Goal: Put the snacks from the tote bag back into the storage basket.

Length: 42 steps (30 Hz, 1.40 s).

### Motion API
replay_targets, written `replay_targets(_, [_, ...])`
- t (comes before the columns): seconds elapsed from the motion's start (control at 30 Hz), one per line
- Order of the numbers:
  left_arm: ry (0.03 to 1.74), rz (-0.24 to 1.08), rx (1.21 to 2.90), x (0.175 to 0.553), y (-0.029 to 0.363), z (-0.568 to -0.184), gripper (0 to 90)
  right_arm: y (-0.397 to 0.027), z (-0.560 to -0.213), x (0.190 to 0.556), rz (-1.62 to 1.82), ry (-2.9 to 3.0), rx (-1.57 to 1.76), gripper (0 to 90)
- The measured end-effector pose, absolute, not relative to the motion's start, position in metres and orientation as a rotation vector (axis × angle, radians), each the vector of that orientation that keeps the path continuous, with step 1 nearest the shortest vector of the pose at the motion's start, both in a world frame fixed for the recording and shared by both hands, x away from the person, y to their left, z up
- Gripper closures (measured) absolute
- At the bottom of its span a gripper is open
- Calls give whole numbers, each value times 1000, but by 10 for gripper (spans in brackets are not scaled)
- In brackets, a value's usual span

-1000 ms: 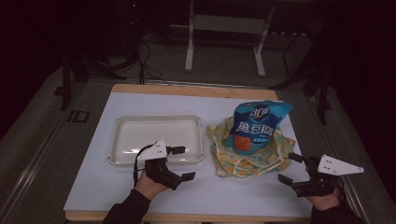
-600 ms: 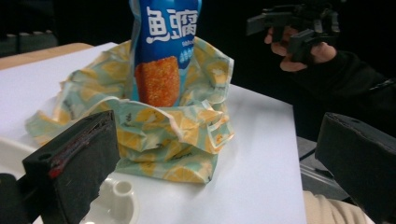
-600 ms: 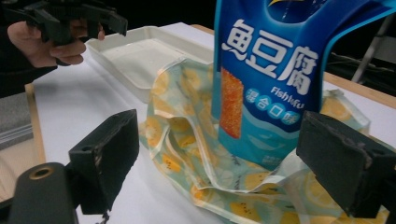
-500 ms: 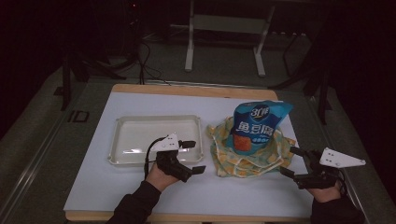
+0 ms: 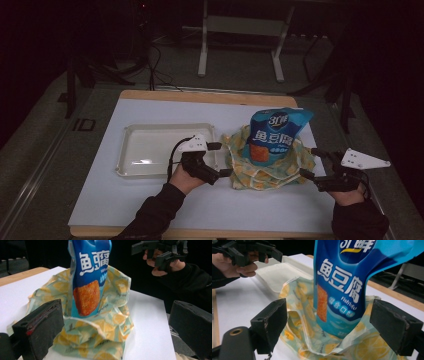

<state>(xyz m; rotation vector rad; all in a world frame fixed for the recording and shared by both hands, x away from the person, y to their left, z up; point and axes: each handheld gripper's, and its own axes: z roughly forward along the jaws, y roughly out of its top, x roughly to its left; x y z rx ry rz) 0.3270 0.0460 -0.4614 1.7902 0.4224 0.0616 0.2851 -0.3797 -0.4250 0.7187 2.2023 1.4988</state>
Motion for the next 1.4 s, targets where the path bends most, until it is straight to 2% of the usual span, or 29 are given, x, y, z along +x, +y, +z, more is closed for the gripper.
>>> replay_targets(0.7, [400,77,1826,363,4,-445,16,-379,-418,324,1499,2178,768,181])
replay_targets(0.97, [413,94,1852,377,-7,-446,86,-376,-424,338,1511,2186,778,222])
replay_targets(1.1, [436,96,1864,384,-11,-449,153,-373,-425,345,1516,2191,781,235])
replay_targets(1.27, [450,99,1876,392,-17,-451,174,-370,-427,353,1508,2195,794,238])
replay_targets(1.4, [450,115,1877,396,-21,-449,224,-369,-429,357,1529,2197,797,282])
